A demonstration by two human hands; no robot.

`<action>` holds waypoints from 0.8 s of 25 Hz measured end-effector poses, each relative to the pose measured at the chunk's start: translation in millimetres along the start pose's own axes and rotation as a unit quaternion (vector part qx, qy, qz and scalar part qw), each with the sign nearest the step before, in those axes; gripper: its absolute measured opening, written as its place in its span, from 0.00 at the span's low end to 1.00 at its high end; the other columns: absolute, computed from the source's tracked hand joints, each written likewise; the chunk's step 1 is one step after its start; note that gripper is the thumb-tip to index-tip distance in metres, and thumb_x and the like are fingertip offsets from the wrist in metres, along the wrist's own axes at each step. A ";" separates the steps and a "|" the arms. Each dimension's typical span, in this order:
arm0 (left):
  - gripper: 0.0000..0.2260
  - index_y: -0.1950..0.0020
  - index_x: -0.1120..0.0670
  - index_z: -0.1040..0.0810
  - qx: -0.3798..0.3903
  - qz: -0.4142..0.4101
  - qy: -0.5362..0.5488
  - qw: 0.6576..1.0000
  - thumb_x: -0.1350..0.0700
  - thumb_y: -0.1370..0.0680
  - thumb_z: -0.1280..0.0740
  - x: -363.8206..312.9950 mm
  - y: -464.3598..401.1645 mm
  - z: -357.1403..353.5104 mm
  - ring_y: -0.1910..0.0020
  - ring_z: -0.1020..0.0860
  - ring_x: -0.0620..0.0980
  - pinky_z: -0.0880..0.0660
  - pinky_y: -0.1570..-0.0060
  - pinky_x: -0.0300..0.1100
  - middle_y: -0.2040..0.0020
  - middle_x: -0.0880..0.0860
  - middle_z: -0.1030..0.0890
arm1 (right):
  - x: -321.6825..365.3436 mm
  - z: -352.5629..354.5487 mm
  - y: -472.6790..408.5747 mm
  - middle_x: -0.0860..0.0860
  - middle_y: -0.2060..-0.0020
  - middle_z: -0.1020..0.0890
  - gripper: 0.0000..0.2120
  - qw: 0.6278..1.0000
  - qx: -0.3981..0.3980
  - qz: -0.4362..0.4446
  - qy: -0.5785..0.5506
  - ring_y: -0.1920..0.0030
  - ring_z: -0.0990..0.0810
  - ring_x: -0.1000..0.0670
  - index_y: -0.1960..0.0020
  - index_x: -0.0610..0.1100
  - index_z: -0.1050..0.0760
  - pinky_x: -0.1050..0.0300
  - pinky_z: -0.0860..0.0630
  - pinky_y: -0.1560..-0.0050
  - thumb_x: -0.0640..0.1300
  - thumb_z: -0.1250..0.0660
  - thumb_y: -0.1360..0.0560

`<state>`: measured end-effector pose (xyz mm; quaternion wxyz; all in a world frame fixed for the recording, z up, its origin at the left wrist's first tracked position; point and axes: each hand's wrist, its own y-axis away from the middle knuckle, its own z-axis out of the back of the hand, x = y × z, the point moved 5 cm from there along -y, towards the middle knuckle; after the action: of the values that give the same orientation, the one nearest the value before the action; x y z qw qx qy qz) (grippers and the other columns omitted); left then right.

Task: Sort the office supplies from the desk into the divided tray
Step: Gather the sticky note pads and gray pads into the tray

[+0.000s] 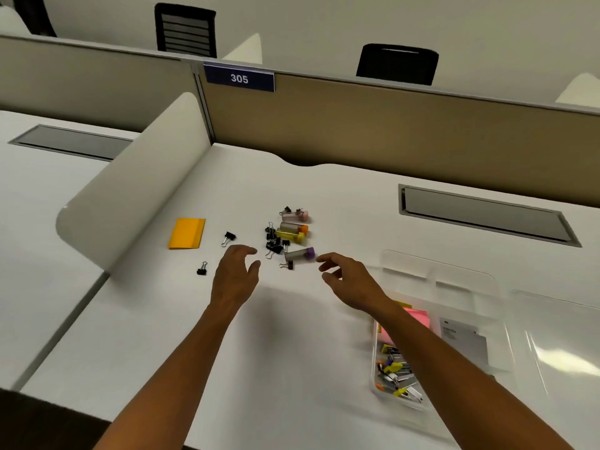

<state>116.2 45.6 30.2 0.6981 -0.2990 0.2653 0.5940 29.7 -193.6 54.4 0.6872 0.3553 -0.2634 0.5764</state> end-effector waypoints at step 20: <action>0.37 0.32 0.59 0.35 -0.078 0.303 -0.161 0.936 0.43 0.33 0.24 150.8 -125.8 54.1 0.37 0.34 0.66 0.32 0.41 0.59 0.34 0.63 0.34 | -6.7 -58.4 -121.0 0.49 0.32 0.30 0.23 0.954 0.009 0.011 0.298 0.36 0.31 0.44 0.31 0.51 0.29 0.48 0.23 0.45 0.40 0.33 0.25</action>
<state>264.5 171.8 -29.6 0.4930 -0.1579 0.1799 0.8365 144.1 -161.4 -8.7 0.7247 0.1701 -0.0455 0.6661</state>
